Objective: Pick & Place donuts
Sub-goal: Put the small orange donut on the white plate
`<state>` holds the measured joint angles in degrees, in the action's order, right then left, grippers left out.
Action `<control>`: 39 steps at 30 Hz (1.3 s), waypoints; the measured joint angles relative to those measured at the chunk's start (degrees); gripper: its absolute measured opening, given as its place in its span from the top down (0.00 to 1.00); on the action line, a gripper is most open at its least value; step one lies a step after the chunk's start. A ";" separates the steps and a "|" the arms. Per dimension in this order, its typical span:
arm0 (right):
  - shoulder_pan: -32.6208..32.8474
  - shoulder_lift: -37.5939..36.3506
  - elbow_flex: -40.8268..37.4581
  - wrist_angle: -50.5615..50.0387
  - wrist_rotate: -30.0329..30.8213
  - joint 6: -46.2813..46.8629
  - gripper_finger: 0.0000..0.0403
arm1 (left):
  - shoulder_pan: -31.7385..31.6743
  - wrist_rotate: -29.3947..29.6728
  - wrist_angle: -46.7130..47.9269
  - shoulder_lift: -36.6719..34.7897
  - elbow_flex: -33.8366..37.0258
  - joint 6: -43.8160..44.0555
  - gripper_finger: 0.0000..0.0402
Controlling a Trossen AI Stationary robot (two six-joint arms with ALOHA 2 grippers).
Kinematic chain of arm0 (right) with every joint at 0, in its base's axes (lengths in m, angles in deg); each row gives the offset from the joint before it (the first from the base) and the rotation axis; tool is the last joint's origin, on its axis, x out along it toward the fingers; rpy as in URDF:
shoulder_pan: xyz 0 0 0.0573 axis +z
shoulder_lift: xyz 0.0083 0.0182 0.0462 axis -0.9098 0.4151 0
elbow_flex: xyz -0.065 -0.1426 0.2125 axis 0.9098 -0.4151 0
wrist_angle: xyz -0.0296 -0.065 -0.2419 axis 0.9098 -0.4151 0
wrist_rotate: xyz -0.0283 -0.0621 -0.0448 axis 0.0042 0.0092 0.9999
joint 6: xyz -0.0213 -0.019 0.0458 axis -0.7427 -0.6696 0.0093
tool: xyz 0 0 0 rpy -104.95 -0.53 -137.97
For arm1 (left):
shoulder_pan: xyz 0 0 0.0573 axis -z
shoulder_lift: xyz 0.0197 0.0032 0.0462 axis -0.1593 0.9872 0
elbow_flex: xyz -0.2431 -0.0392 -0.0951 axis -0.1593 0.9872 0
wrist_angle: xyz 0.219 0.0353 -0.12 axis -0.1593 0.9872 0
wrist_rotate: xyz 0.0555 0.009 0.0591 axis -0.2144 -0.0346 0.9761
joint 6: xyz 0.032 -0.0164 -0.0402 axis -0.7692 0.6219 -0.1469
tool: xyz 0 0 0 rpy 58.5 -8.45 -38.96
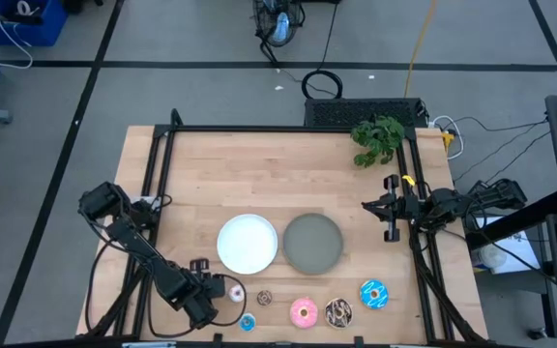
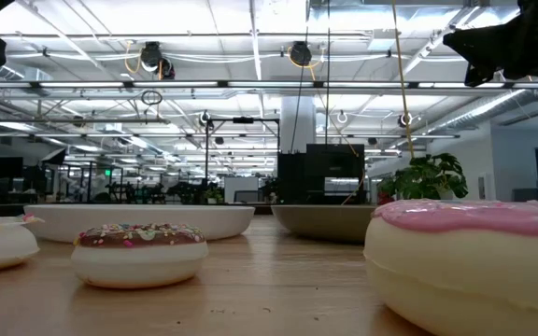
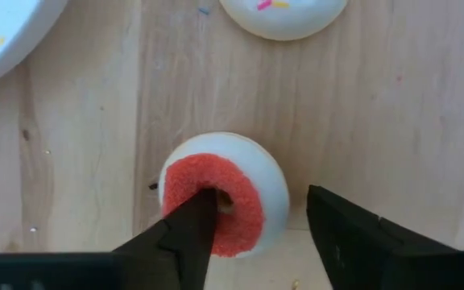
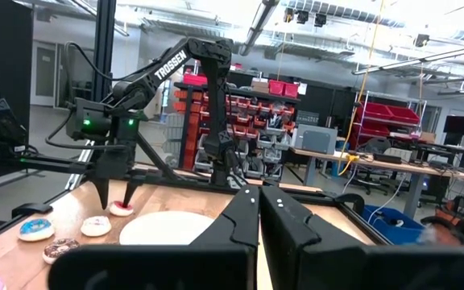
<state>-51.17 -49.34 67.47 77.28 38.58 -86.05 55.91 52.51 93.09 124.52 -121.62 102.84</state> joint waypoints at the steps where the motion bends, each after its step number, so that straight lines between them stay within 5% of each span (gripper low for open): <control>1: 0.00 0.02 0.00 -0.01 0.00 0.00 0.99 | -0.01 0.12 0.17 0.02 0.00 -0.01 0.59; 10: 0.00 0.02 -0.01 -0.02 -0.02 0.03 0.99 | -0.23 0.55 0.53 -0.11 0.11 -2.94 0.97; 17: 0.00 0.02 0.00 -0.03 -0.01 0.03 0.99 | -0.25 0.48 4.79 -1.58 -3.21 -8.04 0.89; 26: 0.00 0.02 0.00 -0.02 -0.02 1.17 0.99 | -0.62 3.99 19.97 -4.29 -14.50 -11.19 0.98; 39: 0.00 0.02 0.00 -0.02 0.00 1.66 0.99 | -3.55 6.28 37.61 -10.28 -24.72 -12.02 0.98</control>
<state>-51.17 -49.32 67.47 77.26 38.58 -84.38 52.36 58.79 130.69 114.24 -146.34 90.82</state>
